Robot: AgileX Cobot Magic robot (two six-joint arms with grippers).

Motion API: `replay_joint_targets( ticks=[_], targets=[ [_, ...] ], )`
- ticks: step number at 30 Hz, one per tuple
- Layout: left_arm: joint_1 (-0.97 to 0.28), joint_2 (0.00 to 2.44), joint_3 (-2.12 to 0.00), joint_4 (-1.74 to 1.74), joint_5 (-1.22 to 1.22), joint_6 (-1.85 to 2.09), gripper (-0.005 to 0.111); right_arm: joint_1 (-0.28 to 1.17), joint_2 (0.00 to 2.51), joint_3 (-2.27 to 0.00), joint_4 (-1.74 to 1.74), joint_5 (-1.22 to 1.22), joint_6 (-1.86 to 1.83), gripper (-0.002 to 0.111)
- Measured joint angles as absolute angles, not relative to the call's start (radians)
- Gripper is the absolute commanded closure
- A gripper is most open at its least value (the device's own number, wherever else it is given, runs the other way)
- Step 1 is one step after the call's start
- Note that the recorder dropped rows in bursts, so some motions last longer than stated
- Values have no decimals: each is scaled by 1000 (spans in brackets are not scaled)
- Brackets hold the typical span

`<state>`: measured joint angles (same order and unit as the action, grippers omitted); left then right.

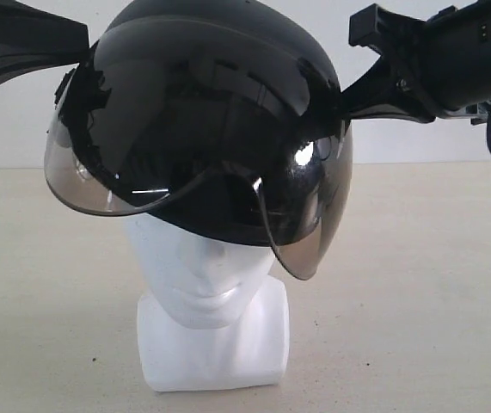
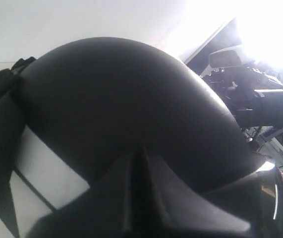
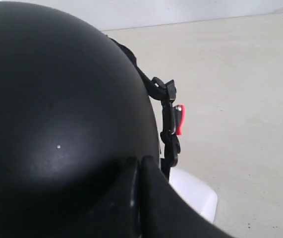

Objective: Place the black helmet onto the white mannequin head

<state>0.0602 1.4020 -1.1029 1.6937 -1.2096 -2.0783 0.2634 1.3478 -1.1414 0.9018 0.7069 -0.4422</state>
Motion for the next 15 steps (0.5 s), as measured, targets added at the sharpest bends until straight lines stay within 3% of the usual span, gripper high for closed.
replay_joint_targets(
  ticks=[15],
  targets=[
    [105, 1402, -1009, 1684, -1203, -2072, 102, 274, 1249, -1164, 1072, 768, -444, 108]
  ],
)
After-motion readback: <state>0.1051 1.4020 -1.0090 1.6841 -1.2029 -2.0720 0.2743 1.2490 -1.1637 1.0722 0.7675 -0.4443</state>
